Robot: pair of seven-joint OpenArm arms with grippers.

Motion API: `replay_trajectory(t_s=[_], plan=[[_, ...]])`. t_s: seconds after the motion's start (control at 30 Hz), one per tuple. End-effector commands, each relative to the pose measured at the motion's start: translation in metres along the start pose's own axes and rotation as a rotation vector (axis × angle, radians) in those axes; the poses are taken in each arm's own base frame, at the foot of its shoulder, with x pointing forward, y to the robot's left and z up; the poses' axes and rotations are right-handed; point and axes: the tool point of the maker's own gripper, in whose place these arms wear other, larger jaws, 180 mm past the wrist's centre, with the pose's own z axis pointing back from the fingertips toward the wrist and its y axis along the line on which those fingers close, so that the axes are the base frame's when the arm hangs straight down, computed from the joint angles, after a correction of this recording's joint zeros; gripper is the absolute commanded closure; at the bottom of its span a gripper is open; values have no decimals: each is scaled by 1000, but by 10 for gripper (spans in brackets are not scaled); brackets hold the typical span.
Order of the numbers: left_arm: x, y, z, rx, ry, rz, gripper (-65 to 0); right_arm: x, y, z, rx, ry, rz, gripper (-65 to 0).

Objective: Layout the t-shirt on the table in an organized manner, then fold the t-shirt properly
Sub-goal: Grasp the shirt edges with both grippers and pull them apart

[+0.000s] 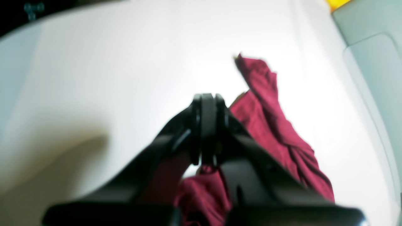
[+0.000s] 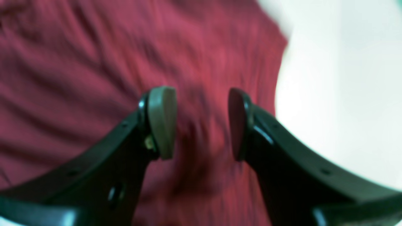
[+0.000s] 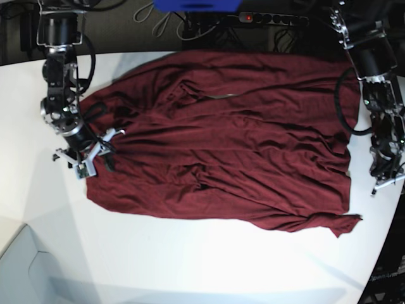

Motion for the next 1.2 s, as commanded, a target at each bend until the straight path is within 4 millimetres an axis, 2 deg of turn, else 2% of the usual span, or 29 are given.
replay_trajectory(t_s=[0.0, 0.13, 0.23, 0.33, 0.4, 0.53, 0.63, 0.7, 0.77, 0.93, 1.0, 1.1, 1.17], plan=[[5, -28, 0, -56, -22, -1, -5, 21, -7, 0, -12, -66, 4, -277], [-35, -53, -3, -79, 35, -65, -5, 46, -7, -10, -10, -115, -1, -277], [-55, -73, -11, -84, 70, -98, -5, 54, -7, -27, 4, -112, -7, -275], [-68, -77, -19, -62, 102, -116, -5, 50, 6, -52, 58, -63, -2, -253], [-69, -77, -19, -59, 105, -121, -5, 39, 10, -65, 81, -14, -6, -194], [-64, -73, -21, -49, 97, -129, -5, 22, 8, -89, 98, 76, -47, 0], [-63, -70, -21, -45, 99, -130, -5, 7, 6, -104, 113, 158, -69, -1], [-59, -66, -22, -40, 93, -139, -5, 5, 1, -112, 108, 164, -94, 0], [-64, -58, -20, -31, 102, -143, -5, 9, -5, -118, 98, 144, -121, 0], [-68, -53, -19, -22, 110, -147, -5, 31, -48, -127, -66, 75, -139, 0], [-68, -52, -19, -21, 111, -148, -5, 35, -77, -122, -187, 57, -119, 0], [-73, -46, -18, -12, 121, -152, -5, 41, -110, -115, -346, 49, -96, 0], [-75, -47, -18, -15, 122, -150, -5, 43, -116, -113, -382, 46, -97, 0]])
